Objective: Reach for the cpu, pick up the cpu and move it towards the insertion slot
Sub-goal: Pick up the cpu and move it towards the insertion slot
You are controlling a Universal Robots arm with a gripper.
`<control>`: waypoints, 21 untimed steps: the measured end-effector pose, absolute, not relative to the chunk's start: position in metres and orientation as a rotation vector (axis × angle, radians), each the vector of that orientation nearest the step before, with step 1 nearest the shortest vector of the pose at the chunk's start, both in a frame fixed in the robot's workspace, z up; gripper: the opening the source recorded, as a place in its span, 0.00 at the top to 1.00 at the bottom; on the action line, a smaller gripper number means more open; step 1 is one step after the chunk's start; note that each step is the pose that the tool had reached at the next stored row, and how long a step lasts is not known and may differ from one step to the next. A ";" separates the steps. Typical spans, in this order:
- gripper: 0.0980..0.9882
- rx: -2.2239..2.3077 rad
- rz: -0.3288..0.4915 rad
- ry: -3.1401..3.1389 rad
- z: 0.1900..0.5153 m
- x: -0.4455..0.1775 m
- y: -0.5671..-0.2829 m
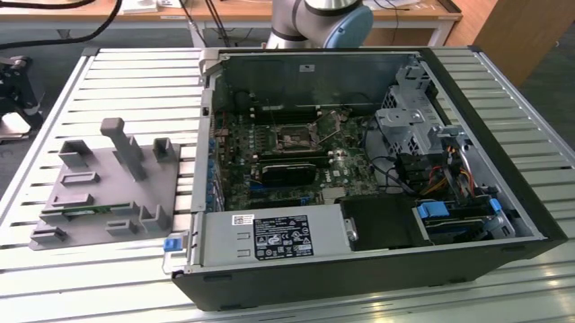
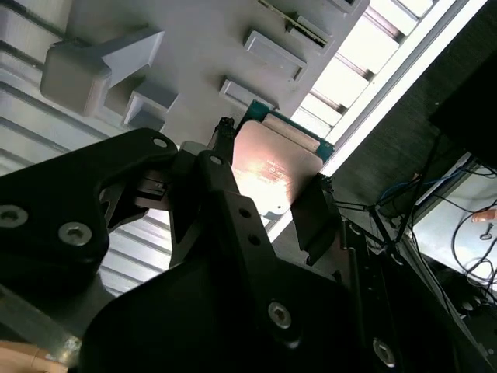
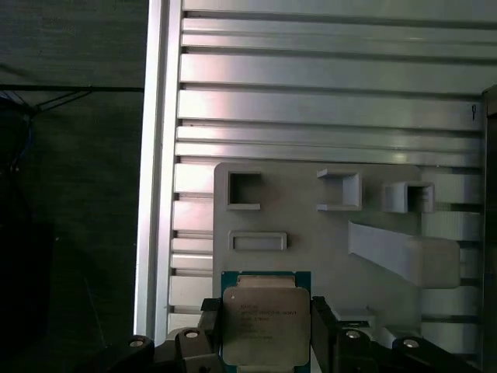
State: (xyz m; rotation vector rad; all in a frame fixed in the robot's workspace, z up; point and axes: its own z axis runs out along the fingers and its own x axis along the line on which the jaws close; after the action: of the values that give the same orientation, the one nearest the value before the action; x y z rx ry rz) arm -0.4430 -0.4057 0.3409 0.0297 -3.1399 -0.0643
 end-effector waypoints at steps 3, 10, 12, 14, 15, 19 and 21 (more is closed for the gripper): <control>0.50 0.030 -0.064 -3.140 0.353 -0.443 -0.406; 0.50 0.029 -0.064 -3.140 0.375 -0.442 -0.405; 0.50 0.029 -0.064 -3.140 0.376 -0.439 -0.405; 0.50 0.029 -0.065 -3.140 0.376 -0.433 -0.405; 0.50 0.029 -0.065 -3.140 0.376 -0.429 -0.405; 0.50 0.029 -0.065 -3.140 0.376 -0.415 -0.405; 0.50 0.029 -0.065 -3.140 0.376 -0.408 -0.405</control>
State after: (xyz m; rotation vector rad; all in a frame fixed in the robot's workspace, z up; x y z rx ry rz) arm -0.4077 -0.4053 0.3764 0.0292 -3.1399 -0.0654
